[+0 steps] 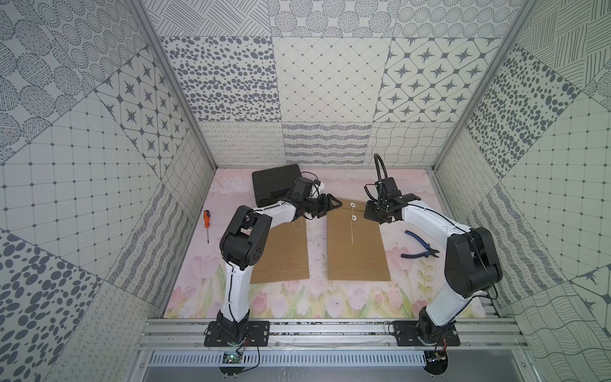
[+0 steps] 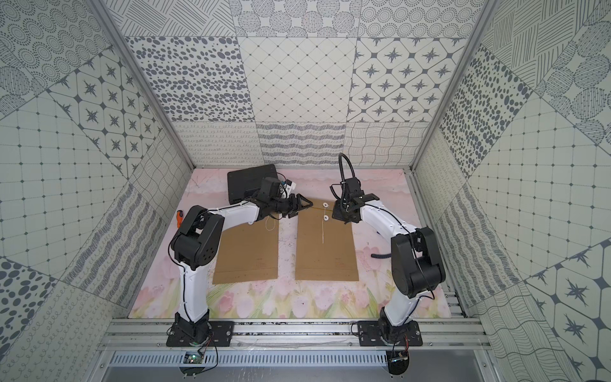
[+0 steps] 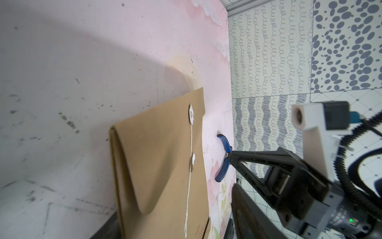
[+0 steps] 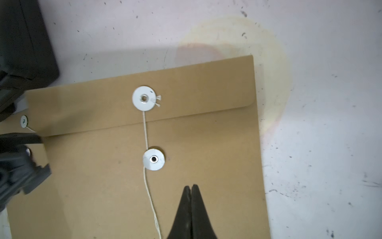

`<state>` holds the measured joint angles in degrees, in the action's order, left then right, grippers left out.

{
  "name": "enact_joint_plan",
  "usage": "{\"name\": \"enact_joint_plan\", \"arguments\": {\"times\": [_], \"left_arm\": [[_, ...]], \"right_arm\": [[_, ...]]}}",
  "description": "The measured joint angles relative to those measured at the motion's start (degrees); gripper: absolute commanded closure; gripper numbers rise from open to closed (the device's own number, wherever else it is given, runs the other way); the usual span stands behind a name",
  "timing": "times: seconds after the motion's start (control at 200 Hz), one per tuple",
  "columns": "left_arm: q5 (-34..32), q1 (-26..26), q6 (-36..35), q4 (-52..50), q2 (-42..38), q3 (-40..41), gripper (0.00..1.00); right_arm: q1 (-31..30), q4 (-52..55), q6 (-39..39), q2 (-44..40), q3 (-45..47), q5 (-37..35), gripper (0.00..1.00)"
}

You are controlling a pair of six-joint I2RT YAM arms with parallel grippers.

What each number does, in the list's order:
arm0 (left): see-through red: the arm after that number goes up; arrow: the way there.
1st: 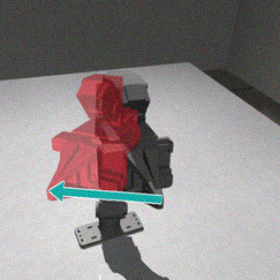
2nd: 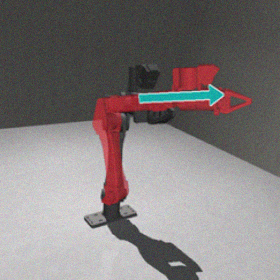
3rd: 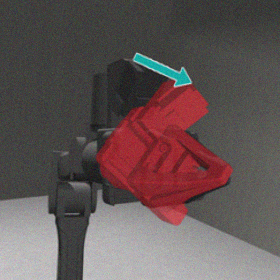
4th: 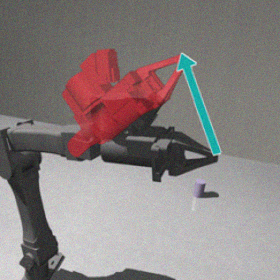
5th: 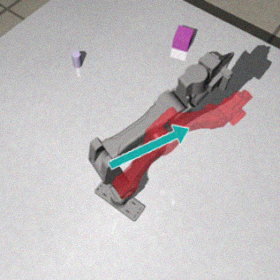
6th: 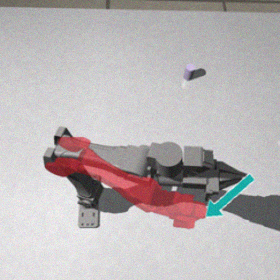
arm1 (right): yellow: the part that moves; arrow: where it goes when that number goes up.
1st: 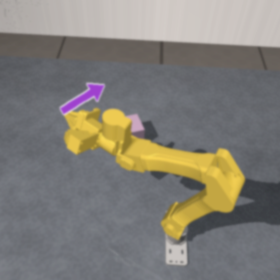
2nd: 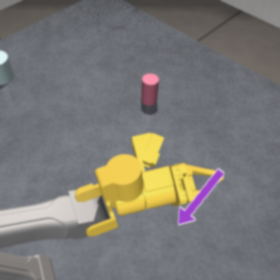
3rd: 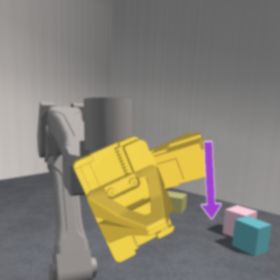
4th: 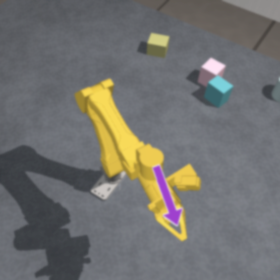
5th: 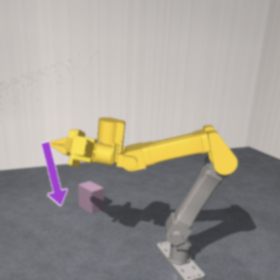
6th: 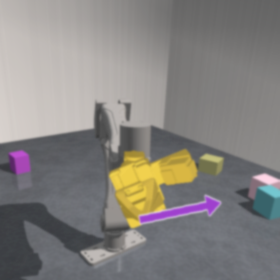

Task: Close the mouth of the file bag
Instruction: Place the file bag at the center of the board.

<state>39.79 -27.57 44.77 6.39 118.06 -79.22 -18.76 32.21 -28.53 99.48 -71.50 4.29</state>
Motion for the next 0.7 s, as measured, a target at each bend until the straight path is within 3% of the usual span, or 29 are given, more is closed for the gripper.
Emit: {"name": "enact_joint_plan", "arguments": {"times": [0.22,0.43,0.7], "left_arm": [[-5.5,1.6,-8.2,-13.7,-4.6,-0.6,0.27],[-9.1,1.7,-13.2,-21.9,-3.0,-3.7,0.19],[-12.8,1.9,-17.2,-28.5,-1.2,-9.6,0.2]], "right_arm": [[-2.9,-1.9,-1.9,5.9,-2.8,1.9,1.0],[-5.4,-3.4,-3.5,8.5,-6.7,3.0,1.0],[-6.6,-4.5,-5.2,12.8,-8.5,4.3,1.0]]}}
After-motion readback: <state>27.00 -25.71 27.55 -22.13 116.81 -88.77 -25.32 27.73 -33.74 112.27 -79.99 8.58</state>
